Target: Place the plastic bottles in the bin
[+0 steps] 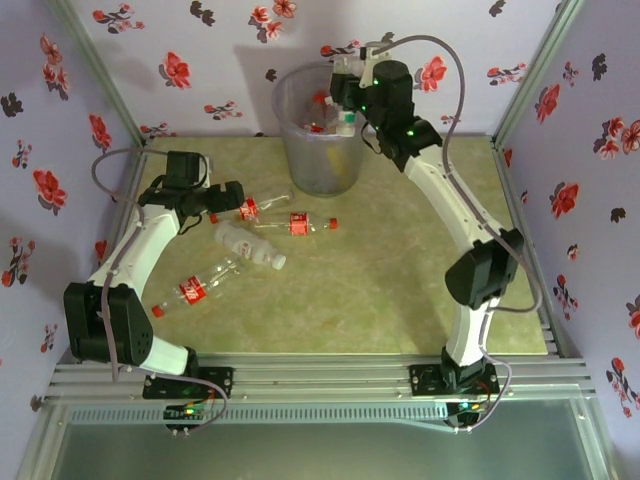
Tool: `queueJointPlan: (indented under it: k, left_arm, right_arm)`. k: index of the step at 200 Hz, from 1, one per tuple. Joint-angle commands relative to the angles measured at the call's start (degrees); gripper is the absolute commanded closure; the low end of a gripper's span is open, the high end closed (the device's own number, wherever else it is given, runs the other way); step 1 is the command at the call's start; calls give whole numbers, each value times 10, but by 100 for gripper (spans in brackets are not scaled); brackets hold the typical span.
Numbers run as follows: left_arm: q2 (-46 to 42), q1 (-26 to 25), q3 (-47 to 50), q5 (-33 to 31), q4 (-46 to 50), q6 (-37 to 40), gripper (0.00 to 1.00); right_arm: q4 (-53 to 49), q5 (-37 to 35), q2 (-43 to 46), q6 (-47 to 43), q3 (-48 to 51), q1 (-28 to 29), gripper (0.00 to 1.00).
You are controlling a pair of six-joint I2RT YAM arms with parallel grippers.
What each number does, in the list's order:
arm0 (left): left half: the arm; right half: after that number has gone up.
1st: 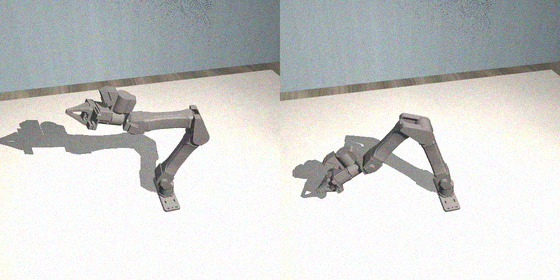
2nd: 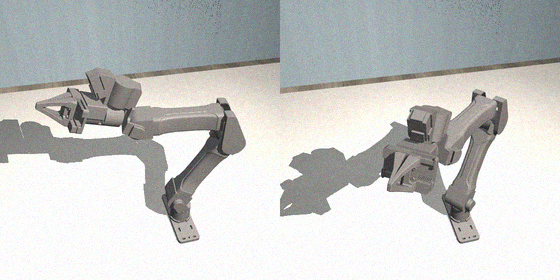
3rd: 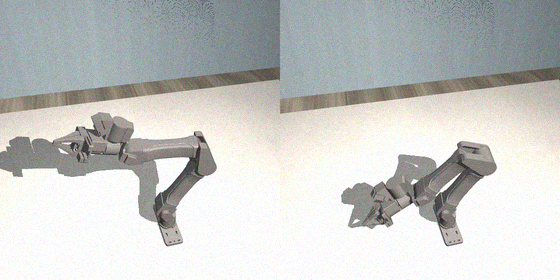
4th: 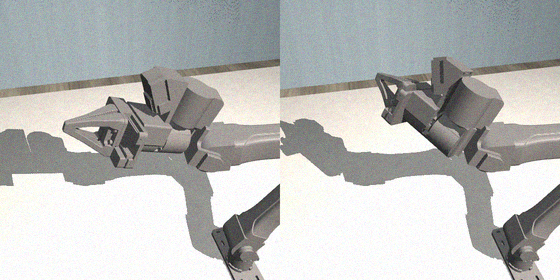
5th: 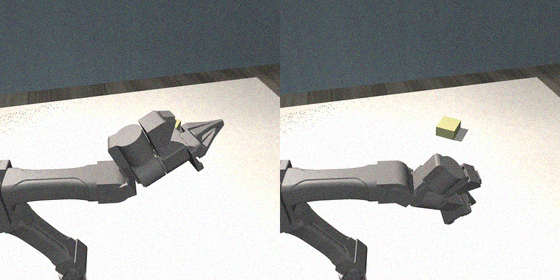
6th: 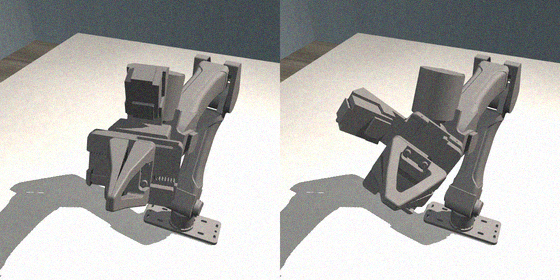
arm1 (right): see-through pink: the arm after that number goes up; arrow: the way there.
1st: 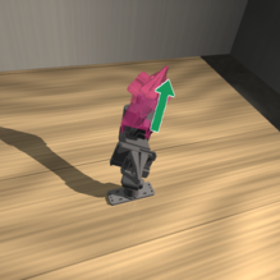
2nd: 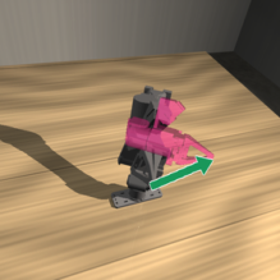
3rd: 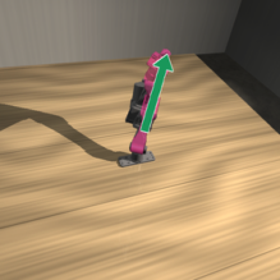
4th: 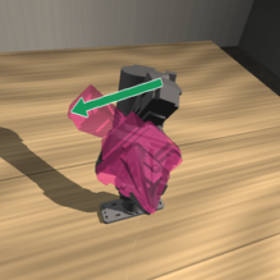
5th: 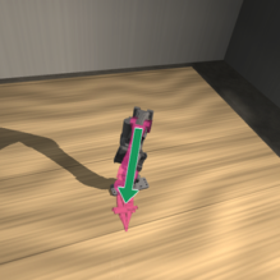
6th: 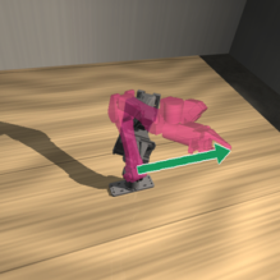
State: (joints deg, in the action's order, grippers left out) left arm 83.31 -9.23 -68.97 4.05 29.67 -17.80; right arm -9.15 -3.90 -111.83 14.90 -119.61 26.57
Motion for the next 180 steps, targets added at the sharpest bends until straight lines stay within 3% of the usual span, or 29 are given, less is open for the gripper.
queueJointPlan:
  k: [1,49,180]
  left_arm:
    - [-10,-5,-17,-6,12,8,0]
    - [-13,-5,-17,-6,12,8,0]
    - [-14,-5,-18,-6,11,8,0]
  right_arm:
    - [45,-12,-41,37,-59,-11,51]
    - [-26,-14,-139,19,-176,-16,51]
    - [-86,-58,-203,-69,-192,-12,47]
